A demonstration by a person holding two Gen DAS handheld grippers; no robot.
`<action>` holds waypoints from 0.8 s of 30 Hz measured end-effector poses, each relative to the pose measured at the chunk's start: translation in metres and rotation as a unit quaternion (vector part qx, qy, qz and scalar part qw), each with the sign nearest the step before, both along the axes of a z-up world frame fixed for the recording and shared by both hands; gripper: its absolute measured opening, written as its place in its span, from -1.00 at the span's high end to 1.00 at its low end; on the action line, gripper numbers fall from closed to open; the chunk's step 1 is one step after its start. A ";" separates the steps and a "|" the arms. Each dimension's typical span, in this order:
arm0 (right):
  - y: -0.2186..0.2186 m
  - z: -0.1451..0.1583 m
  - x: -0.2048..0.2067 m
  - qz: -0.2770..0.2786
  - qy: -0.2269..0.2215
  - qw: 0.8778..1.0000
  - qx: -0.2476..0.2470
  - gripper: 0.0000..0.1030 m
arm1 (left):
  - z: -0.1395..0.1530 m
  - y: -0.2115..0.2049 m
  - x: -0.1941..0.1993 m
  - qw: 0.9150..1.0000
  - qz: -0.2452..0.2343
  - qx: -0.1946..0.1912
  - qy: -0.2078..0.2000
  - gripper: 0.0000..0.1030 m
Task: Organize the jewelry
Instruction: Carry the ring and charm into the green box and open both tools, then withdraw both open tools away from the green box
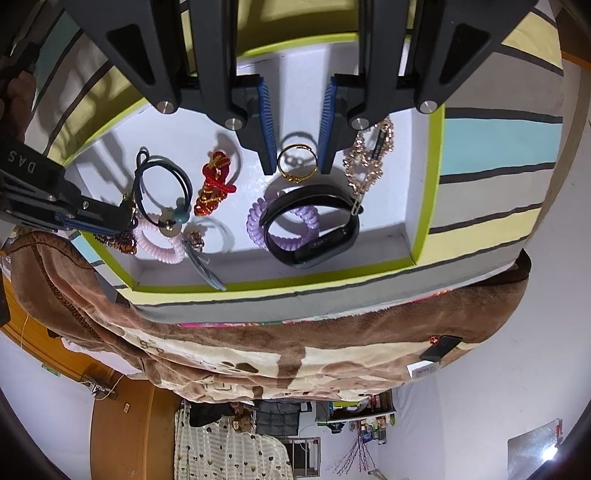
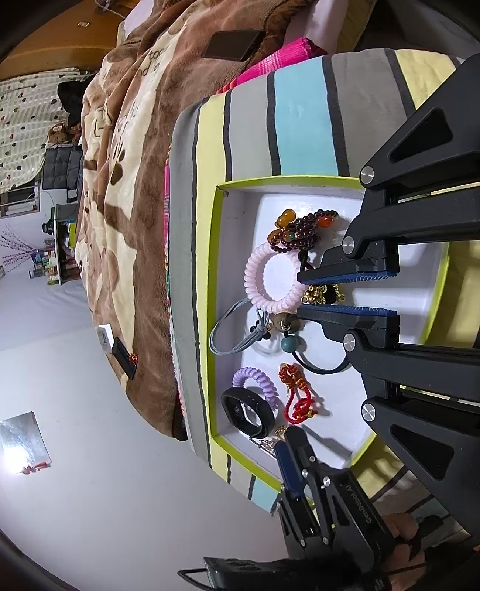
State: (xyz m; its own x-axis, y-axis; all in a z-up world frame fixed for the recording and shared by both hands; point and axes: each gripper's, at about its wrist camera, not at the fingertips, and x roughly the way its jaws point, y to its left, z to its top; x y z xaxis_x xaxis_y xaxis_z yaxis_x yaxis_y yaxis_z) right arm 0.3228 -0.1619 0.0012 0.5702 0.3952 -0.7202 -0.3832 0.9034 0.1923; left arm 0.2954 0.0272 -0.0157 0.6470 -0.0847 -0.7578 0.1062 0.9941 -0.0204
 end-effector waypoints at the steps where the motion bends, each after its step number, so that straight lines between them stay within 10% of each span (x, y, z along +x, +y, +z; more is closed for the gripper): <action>1: 0.000 0.000 0.001 0.001 0.001 1.000 0.001 0.78 | -0.001 -0.001 0.000 1.000 -0.001 0.000 0.001 0.53; 24: -0.006 0.019 -0.034 0.003 -0.023 1.000 0.008 0.46 | 0.025 -0.001 -0.035 0.999 0.006 -0.009 -0.039 0.37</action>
State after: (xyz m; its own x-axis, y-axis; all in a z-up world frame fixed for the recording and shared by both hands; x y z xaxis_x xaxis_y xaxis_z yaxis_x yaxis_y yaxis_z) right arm 0.2884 -0.1682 0.0203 0.6003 0.4110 -0.6861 -0.3985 0.8975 0.1890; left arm 0.2606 0.0261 0.0096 0.7044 -0.0898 -0.7041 0.0971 0.9948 -0.0297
